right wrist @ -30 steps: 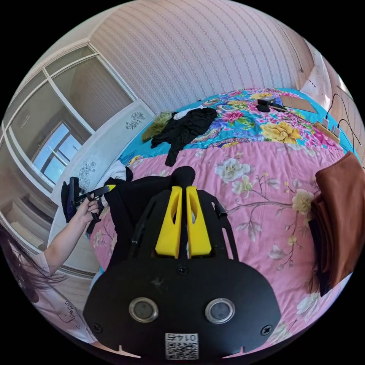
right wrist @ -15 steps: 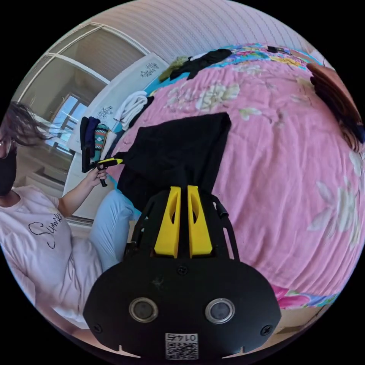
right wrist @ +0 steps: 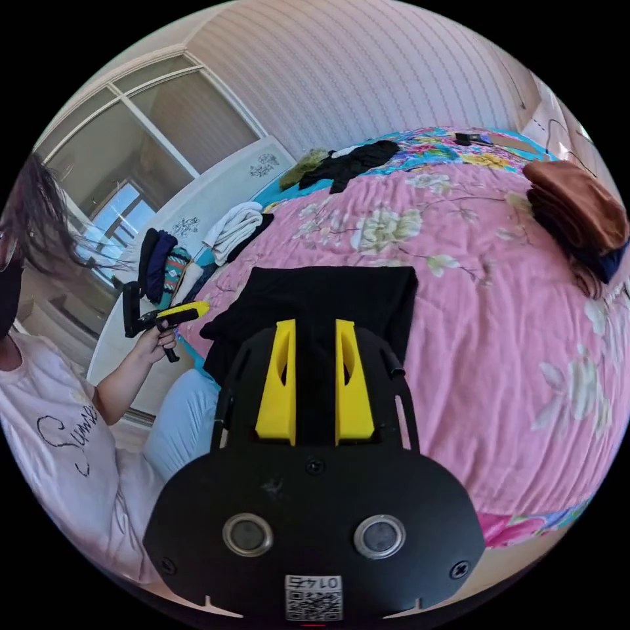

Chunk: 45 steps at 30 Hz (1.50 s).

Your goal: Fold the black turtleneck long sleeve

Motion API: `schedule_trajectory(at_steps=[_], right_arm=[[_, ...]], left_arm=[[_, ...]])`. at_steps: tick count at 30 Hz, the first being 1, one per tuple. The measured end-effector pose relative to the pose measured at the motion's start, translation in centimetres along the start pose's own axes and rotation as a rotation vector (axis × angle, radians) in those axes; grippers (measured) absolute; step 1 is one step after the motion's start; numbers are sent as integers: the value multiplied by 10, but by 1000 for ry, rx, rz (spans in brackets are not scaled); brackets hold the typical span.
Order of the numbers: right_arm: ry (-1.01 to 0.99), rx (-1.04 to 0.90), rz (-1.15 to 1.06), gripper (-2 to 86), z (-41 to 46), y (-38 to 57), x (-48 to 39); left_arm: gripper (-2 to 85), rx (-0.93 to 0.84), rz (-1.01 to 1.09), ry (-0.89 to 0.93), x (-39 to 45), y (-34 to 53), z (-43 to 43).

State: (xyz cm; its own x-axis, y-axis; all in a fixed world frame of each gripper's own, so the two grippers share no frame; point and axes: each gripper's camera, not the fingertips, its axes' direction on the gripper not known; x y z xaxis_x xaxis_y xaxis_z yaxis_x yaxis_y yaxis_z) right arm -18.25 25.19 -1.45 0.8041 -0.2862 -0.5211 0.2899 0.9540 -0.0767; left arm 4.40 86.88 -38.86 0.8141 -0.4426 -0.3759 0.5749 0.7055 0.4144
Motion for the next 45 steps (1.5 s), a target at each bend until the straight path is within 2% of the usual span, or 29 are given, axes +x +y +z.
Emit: schedule_trajectory(at_steps=[1, 3, 6, 9, 11, 14, 17, 21, 25, 28, 29, 33, 36, 39, 41, 43, 45], right_arm=[[-20, -57, -10, 103, 25, -17, -8], [7, -124, -26, 107, 56, -33, -18], [50, -275, -33, 69, 94, -41, -22], [-74, -215, -56, 31, 72, -33, -29], [-226, -193, -153, 21, 47, -19, -45], [-274, -318, -227, 17, 31, 3, -67], [-215, -426, -199, 15, 23, 22, -80], [-145, -389, -163, 9, 14, 20, -96], [80, -334, -197, -1, 32, -5, -130], [266, -406, -189, -4, 66, -11, -140], [290, -490, -173, -5, 87, -8, -136], [248, -451, -94, -8, 88, -9, -136], [188, -571, -89, -7, 75, -29, -145], [192, -456, -197, -5, 55, -63, -174], [156, -437, -291, -5, 74, -102, -198], [242, -427, -351, -5, 103, -129, -213], [325, -386, -355, -5, 134, -151, -218]], left_arm=[[74, -26, -8, 18, 0, -2, 10], [78, -189, -34, 60, -1, -2, 47], [30, -182, -14, 111, 2, 15, 43], [11, -153, 32, 184, 12, 39, 17], [14, -158, 56, 249, 21, 58, 3], [32, -198, 41, 264, 34, 95, -16], [34, -237, 13, 202, 44, 125, -34], [5, -210, 66, 114, 81, 136, -46], [-8, -182, 241, 25, 141, 134, -26], [-9, -136, 308, 18, 184, 139, 4], [-10, -125, 300, 13, 194, 143, 19], [-10, -120, 381, -182, 223, 163, 57], [-10, -119, 407, -162, 232, 170, 48], [-10, -32, 398, -114, 245, 171, 23], [-10, 24, 386, -90, 253, 175, 18], [-10, -17, 370, -76, 260, 182, 32], [-10, -133, 345, -70, 265, 199, 64]])
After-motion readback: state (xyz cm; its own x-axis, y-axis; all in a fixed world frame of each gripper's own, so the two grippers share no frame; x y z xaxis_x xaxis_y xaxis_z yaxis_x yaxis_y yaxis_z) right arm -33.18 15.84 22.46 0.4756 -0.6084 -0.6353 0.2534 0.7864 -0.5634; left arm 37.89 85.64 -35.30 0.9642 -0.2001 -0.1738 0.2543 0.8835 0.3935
